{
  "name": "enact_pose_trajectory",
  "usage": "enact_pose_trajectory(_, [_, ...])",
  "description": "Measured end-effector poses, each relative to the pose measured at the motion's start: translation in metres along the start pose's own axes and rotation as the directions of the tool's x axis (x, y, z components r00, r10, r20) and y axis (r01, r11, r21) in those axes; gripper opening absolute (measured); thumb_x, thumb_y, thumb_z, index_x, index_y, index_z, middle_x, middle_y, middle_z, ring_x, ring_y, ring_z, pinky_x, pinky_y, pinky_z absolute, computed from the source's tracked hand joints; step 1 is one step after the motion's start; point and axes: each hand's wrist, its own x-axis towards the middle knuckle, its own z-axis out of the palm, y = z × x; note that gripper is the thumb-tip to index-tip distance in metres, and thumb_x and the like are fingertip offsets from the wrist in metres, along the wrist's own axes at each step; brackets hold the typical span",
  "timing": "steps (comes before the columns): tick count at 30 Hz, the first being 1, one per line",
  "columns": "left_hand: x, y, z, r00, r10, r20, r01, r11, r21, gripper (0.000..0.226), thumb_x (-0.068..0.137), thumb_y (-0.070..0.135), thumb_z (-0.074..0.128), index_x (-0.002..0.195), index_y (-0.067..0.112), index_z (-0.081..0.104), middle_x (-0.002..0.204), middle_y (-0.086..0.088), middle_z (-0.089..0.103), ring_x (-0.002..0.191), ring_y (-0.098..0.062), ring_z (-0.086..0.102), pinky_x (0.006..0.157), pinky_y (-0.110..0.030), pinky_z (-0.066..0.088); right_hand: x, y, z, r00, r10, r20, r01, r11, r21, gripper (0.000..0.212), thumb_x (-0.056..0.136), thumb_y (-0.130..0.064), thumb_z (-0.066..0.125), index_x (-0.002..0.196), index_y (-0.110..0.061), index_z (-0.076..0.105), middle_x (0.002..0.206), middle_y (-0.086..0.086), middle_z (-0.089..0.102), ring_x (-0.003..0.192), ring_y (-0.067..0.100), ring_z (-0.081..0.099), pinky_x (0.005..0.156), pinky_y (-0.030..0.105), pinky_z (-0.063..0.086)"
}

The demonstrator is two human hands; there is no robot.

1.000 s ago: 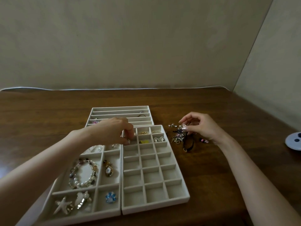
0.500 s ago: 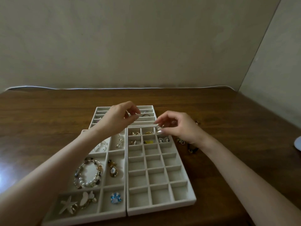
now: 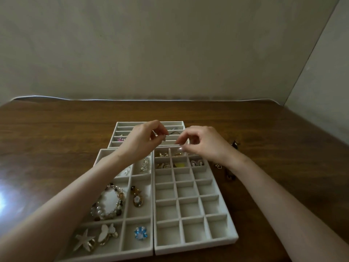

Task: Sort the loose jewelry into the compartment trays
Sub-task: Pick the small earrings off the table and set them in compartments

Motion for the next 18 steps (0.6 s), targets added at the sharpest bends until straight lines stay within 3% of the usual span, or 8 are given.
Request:
enact_pose_trajectory(4, [0.002, 0.013, 0.008, 0.993, 0.070, 0.100, -0.074, 0.997, 0.038, 0.010, 0.088, 0.012, 0.059, 0.095, 0.016, 0.064, 0.087, 0.007, 0.064, 0.077, -0.007, 0.059, 0.065, -0.012, 0.046, -0.002, 0.039, -0.033, 0.982, 0.160, -0.100, -0.167, 0.983, -0.072, 0.012, 0.085, -0.016, 0.067, 0.094, -0.022, 0.069, 0.094, -0.009, 0.066, 0.088, 0.000, 0.059, 0.070, 0.014, 0.045])
enact_pose_trajectory(10, [0.009, 0.041, 0.035, 0.951, 0.199, 0.236, -0.226, 0.970, 0.092, 0.011, 0.086, 0.021, 0.063, 0.096, 0.017, 0.066, 0.091, 0.007, 0.063, 0.080, -0.006, 0.056, 0.070, -0.023, 0.048, -0.023, 0.088, -0.057, 0.936, 0.333, -0.114, -0.345, 0.932, -0.109, 0.014, 0.087, -0.011, 0.063, 0.087, -0.024, 0.068, 0.095, -0.010, 0.063, 0.091, 0.003, 0.057, 0.069, 0.014, 0.041])
enact_pose_trajectory(15, [0.020, 0.073, 0.067, 0.855, 0.314, 0.412, -0.402, 0.904, 0.144, 0.021, 0.083, 0.033, 0.066, 0.101, 0.022, 0.063, 0.099, 0.006, 0.057, 0.092, -0.008, 0.045, 0.077, -0.021, 0.040, -0.023, 0.096, -0.057, 0.920, 0.350, -0.178, -0.370, 0.924, -0.093, 0.016, 0.089, -0.010, 0.061, 0.087, -0.024, 0.068, 0.092, -0.011, 0.061, 0.089, 0.004, 0.055, 0.065, 0.015, 0.040])
enact_pose_trajectory(18, [0.025, 0.088, 0.090, 0.784, 0.314, 0.535, -0.490, 0.843, 0.223, 0.033, 0.083, 0.044, 0.062, 0.110, 0.025, 0.058, 0.109, 0.003, 0.051, 0.101, -0.012, 0.042, 0.082, -0.026, 0.037, -0.023, 0.099, -0.056, 0.894, 0.388, -0.223, -0.415, 0.905, -0.089, 0.018, 0.090, -0.008, 0.059, 0.088, -0.024, 0.068, 0.100, -0.006, 0.062, 0.094, 0.008, 0.055, 0.071, 0.018, 0.041])
